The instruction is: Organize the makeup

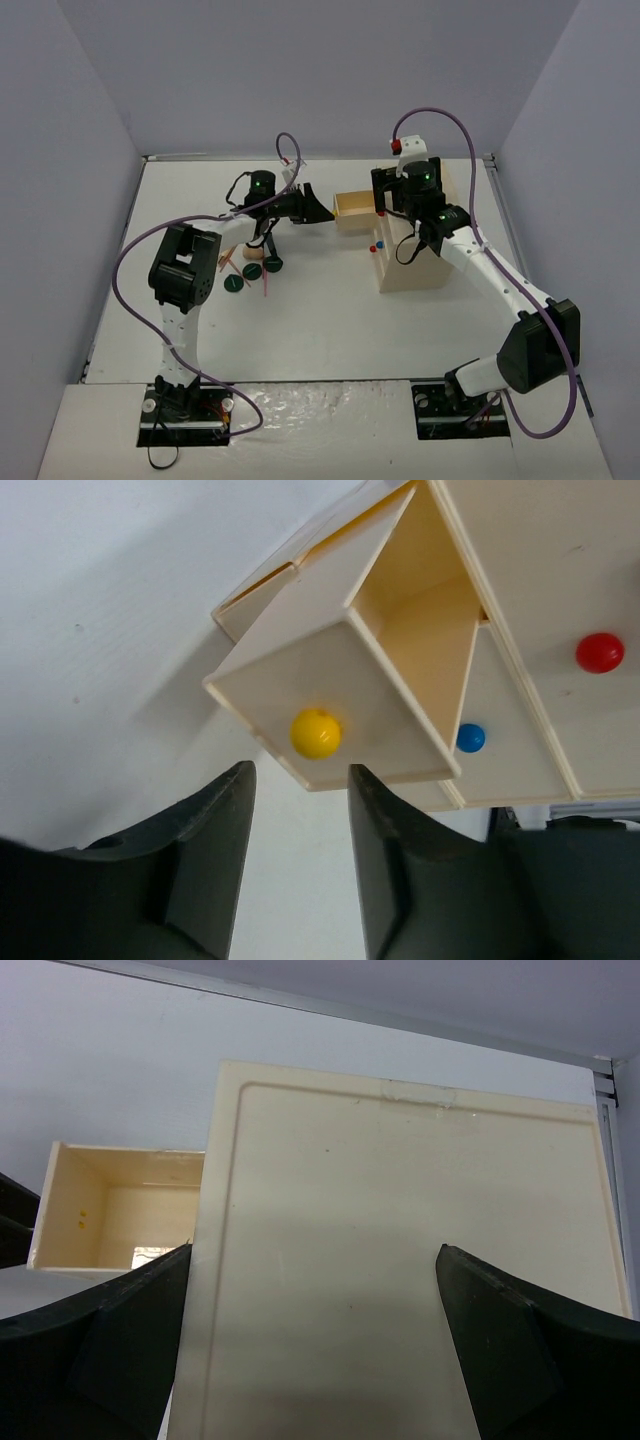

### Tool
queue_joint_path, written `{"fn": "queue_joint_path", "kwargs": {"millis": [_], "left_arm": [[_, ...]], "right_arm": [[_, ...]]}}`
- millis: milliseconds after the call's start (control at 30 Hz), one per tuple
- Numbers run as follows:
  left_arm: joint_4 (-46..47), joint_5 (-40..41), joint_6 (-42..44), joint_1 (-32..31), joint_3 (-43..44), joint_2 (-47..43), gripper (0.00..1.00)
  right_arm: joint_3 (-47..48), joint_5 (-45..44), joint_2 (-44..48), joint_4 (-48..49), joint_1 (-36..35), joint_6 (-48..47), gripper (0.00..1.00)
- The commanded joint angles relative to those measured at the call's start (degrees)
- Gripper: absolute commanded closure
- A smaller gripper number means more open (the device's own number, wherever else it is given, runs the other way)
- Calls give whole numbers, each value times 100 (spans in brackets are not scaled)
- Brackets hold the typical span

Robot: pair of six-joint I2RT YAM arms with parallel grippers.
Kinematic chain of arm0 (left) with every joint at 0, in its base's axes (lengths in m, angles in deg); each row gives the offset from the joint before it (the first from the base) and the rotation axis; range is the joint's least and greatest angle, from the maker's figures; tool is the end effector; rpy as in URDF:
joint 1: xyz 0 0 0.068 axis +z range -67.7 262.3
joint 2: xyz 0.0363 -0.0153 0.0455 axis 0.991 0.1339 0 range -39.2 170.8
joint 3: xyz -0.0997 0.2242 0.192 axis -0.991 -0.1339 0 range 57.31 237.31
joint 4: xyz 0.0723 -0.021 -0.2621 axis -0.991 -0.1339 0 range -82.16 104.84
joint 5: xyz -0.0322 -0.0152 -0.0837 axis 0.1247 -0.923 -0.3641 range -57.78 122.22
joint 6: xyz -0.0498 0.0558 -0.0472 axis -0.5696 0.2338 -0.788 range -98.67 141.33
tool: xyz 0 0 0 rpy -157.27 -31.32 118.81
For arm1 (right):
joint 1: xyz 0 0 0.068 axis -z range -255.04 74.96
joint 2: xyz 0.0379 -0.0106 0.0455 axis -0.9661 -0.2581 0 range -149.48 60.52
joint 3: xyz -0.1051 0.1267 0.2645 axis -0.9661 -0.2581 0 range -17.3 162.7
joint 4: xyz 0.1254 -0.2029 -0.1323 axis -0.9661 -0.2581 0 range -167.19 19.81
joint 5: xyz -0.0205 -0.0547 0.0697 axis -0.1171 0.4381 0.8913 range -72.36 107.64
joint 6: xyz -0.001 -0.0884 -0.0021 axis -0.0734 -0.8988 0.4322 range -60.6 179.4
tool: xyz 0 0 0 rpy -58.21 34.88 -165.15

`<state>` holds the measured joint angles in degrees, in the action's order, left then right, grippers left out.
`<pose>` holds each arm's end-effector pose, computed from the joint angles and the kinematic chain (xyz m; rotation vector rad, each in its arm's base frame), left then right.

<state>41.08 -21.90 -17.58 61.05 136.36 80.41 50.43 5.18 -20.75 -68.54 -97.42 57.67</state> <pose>0.4622 -0.2481 0.2265 0.4472 1.9657 -1.5578 0.3628 0.1310 0.3810 -0.2162 1.7606 0.0673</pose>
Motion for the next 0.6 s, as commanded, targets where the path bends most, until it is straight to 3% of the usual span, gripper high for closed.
{"fn": "queue_joint_path", "kwargs": {"millis": [0,133,233,367,467,567], "left_arm": [[-757,80,703,60,415,-674,40],[-1241,312,910,103,445,-988,26],[-1721,757,1113,147,307,-1449,20],[-3390,2509,1582,174,53,-2450,20],[-4066,4165,1641,183,-351,-2936,20],[-4503,5012,1462,220,-708,-3313,20]], "right_arm": [[271,237,196,40,93,-110,0],[416,541,408,-129,84,-160,0],[461,680,637,-147,84,-170,0],[367,832,1090,-147,84,-135,0],[147,937,1435,-147,76,-108,0],[-108,953,1665,-147,75,-57,0]]}}
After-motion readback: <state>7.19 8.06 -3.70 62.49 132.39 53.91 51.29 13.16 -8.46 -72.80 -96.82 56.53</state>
